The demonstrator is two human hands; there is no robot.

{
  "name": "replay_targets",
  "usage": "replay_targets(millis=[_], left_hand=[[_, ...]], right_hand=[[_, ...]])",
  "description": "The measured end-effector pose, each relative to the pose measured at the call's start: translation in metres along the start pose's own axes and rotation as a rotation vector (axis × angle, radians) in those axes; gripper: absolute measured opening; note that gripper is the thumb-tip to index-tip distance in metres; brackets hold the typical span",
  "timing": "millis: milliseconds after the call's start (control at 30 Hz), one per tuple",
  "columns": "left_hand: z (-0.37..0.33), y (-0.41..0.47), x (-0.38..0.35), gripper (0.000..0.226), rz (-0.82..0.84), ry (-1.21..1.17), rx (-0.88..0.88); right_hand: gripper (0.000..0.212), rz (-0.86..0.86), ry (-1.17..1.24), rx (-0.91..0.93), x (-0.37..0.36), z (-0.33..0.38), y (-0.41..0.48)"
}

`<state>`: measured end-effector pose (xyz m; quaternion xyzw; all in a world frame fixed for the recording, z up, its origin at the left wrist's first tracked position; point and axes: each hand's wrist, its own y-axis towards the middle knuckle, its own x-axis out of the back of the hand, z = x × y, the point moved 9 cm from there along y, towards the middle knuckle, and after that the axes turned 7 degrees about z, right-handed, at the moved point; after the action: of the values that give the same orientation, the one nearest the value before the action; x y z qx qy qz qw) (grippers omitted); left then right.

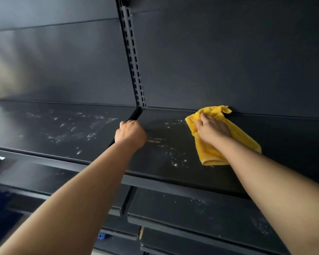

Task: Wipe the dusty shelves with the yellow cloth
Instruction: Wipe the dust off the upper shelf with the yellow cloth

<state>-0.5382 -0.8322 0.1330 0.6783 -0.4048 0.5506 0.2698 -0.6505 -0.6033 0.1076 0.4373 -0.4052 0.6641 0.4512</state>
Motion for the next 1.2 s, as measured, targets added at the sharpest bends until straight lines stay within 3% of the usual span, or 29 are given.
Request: replay_targets(millis=[167, 433, 567, 833, 1200], left_hand=[[0.026, 0.007, -0.004, 0.041, 0.059, -0.08, 0.012], [0.036, -0.003, 0.002, 0.037, -0.053, -0.213, -0.051], [0.039, -0.004, 0.014, 0.021, -0.1, -0.275, -0.04], [0.015, -0.022, 0.007, 0.03, -0.095, -0.363, -0.044], [-0.021, -0.087, -0.017, 0.024, 0.005, -0.162, -0.052]], right_hand=[[0.058, 0.042, -0.01, 0.13, -0.017, 0.053, 0.004], [0.055, 0.101, -0.008, 0.322, -0.042, 0.132, -0.002], [0.057, 0.129, 0.01, 0.419, -0.05, 0.15, -0.03], [0.046, 0.027, 0.016, 0.462, -0.045, 0.126, -0.082], [0.048, -0.007, -0.051, 0.288, -0.025, 0.018, -0.125]])
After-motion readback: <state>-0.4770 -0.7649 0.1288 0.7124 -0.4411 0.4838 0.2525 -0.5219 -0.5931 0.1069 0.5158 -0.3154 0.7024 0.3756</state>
